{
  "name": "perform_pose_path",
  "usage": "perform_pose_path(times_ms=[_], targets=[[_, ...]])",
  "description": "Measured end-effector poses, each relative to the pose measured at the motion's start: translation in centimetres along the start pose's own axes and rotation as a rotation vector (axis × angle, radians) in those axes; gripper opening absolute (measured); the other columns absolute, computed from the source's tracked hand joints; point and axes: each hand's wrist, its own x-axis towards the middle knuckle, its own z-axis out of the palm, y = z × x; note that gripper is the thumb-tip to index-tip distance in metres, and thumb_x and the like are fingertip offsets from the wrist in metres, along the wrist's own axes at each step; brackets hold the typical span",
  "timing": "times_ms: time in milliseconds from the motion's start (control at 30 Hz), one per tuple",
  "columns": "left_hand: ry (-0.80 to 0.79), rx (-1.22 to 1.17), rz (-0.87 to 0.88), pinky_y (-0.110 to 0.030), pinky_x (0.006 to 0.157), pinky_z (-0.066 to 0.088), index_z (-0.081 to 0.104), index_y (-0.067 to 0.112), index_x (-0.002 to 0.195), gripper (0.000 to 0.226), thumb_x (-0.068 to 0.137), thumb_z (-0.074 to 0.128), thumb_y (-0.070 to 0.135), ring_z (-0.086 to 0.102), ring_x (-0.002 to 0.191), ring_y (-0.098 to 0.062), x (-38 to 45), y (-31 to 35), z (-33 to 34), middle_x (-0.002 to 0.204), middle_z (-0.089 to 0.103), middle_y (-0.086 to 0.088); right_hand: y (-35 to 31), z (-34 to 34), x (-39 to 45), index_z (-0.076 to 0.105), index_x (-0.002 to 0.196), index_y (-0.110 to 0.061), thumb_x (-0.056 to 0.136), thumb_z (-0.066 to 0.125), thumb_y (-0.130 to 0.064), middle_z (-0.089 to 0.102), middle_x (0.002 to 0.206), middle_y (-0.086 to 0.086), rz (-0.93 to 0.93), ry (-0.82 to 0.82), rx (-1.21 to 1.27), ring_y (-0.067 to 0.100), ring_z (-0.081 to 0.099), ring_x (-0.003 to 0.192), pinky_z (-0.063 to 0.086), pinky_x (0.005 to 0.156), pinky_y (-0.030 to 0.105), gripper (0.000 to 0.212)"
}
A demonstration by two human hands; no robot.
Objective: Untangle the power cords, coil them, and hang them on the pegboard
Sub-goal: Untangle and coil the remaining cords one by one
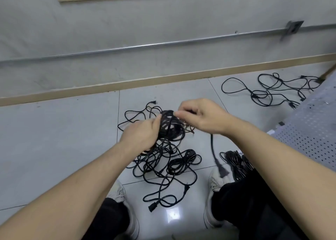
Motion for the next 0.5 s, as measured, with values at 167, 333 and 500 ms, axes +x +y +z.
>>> perform_pose_path(times_ms=[167,333,500], targets=[[-0.128,-0.122,0.226,-0.041,0.08,0.049,0.05,0.017,0.075,0.051,0.11,0.018,0.035,0.062,0.082,-0.031,-2.1,2.9,1.0,0.083,0.065,-0.009,2.2,-1.8,0.4,0.059,0.072,-0.033,0.097,0.06,-0.051,0.057,0.064,-0.015,0.028,0.086,0.025,0.003,0.05,0.062,0.042,0.065,0.027,0.03],[-0.2,-0.249,0.498,-0.036,0.061,0.025,0.033,0.023,0.064,0.037,0.096,0.023,0.038,0.041,0.056,-0.014,-2.5,3.1,0.0,0.058,0.042,0.004,3.3,-1.9,1.1,0.067,0.073,-0.028,0.09,0.072,-0.036,0.065,0.068,-0.016,0.055,0.054,0.187,-0.002,0.054,0.066,0.044,0.07,0.016,0.019],[-0.166,-0.358,0.516,-0.021,0.054,0.032,0.046,0.028,0.06,0.055,0.087,0.031,0.073,0.048,0.052,-0.008,-2.7,2.3,-0.1,0.05,0.049,0.012,3.9,-0.9,1.7,0.072,0.078,-0.006,0.083,0.074,-0.04,0.062,0.064,-0.015,0.121,0.058,0.309,-0.001,0.05,0.063,0.041,0.064,0.014,0.034]])
